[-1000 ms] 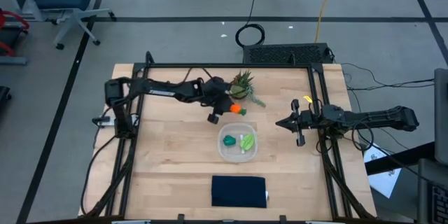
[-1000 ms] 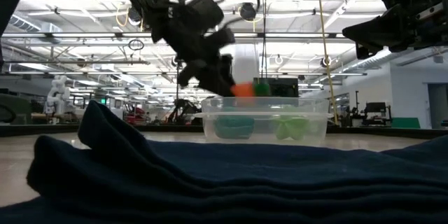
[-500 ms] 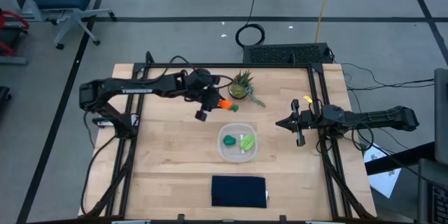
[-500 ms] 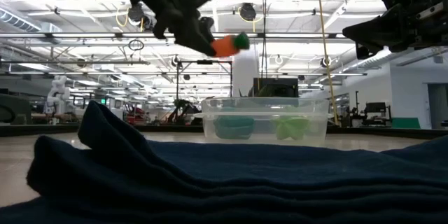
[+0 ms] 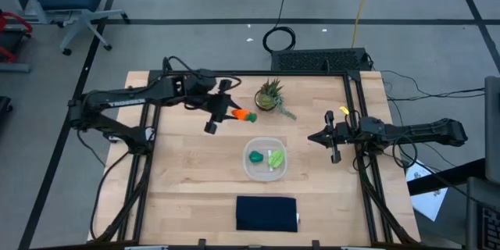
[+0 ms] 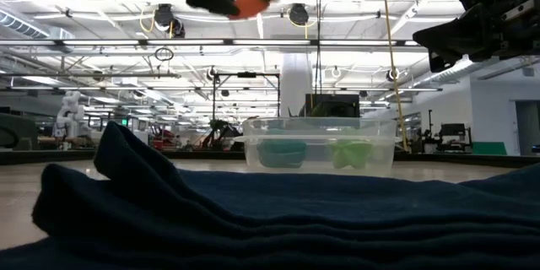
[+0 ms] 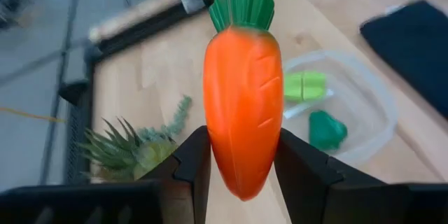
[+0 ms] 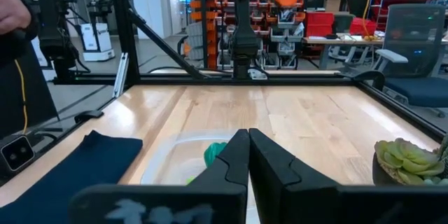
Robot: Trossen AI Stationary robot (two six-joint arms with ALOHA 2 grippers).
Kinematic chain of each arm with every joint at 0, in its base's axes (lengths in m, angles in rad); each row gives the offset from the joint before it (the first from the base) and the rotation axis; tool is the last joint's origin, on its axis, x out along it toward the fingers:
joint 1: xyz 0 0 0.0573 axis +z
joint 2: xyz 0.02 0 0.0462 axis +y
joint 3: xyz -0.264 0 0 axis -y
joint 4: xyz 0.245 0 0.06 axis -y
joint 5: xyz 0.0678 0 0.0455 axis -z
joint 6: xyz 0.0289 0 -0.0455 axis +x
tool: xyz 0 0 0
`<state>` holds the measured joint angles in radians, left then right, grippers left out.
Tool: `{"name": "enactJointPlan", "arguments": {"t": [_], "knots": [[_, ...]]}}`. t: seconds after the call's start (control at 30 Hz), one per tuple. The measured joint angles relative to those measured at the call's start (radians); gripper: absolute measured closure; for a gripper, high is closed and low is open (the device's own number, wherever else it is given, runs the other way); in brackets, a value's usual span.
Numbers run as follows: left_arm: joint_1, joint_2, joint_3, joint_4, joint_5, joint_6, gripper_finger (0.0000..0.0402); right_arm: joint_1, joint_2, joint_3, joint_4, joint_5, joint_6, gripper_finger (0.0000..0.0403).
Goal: Pick and placing Produce into tupperware
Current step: Put the carrot into the transparent bin
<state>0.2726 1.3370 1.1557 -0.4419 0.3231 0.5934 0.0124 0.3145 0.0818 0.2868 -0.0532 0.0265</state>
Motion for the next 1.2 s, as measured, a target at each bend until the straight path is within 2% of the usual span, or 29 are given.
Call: {"name": "enactJointPlan", "arguments": {"t": [0.7, 1.0, 1.2], "knots": [[0.000, -0.233, 0.000, -0.116, -0.010, -0.095, 0.0270, 0.000, 0.000, 0.000, -0.010, -0.001, 0.019, 0.0403], [-0.033, -0.245, 0.000, -0.140, 0.017, -0.160, 0.0270, 0.000, 0.000, 0.000, -0.011, -0.001, 0.019, 0.0403], [-0.094, -0.211, 0.000, -0.073, 0.017, -0.223, 0.0270, 0.000, 0.000, 0.000, -0.010, -0.001, 0.019, 0.0403]]}}
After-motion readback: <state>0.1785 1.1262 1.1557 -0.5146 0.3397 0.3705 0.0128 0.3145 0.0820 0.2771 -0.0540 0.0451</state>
